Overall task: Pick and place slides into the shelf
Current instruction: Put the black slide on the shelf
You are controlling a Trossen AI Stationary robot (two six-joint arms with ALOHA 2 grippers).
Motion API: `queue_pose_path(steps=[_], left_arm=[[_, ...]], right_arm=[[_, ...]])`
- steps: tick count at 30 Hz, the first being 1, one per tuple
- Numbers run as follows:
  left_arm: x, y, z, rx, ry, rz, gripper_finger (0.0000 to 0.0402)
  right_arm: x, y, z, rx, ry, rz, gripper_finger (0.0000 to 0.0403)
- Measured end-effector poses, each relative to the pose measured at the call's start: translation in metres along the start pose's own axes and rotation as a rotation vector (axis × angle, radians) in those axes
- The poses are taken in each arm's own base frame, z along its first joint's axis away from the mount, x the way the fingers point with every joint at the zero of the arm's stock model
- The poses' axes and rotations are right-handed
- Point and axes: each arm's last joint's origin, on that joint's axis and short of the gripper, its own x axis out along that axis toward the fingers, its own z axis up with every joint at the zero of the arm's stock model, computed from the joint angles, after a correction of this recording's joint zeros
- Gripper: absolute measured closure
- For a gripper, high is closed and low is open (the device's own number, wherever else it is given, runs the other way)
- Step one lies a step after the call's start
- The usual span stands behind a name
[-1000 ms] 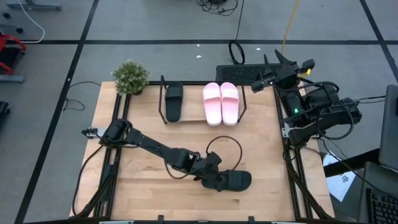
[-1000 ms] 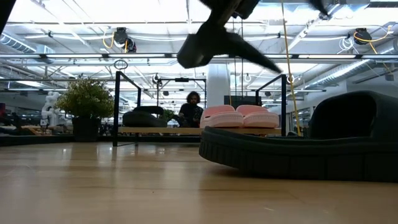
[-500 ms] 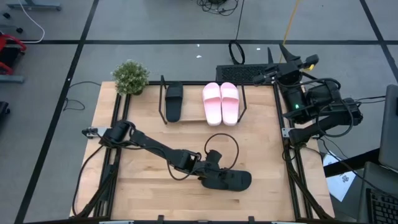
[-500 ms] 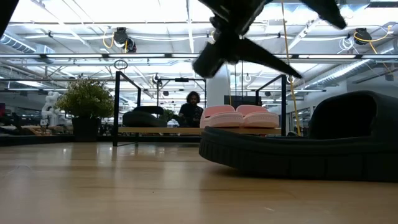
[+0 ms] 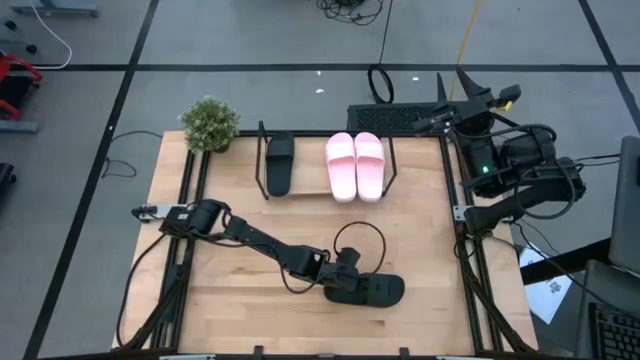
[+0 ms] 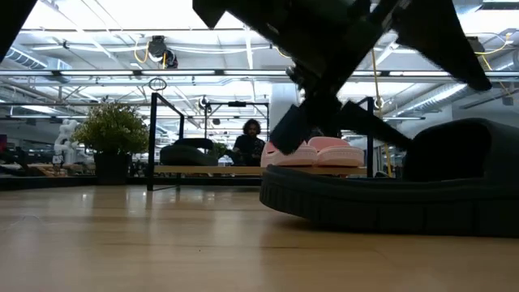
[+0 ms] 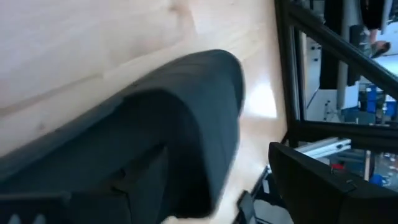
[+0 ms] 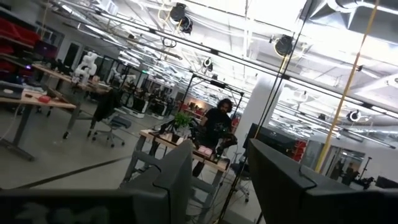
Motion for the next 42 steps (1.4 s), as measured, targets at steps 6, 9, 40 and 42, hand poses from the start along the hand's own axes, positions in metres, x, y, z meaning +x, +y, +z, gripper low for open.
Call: queue_pose_path(steps=[6,9,40,42], left_arm=[[0.0029,-0.0023,0.0015,-0.008,0.000,-0.048,0.0151],[0.0032,-0.0015,0.0038,0.011,-0.007,-0.041,0.0195],[0.0041,0.0026,0.0081,0.172,-0.057,0.004,0.0328],[0.0042,0.0026,0.0083,0.171,-0.058,0.004,0.0312]], right_arm=[[-0.0001,-0.0026,0.0001,0.006,0.001,-0.002,0.0257],[-0.0001,-0.0024,0.0001,0.005,0.001,-0.001,0.0257],[-0.0001,-0.0022,0.0001,0.004,0.001,-0.001,0.0257],[-0.0001,-0.0023,0.0001,0.005,0.001,-0.001,0.0257]])
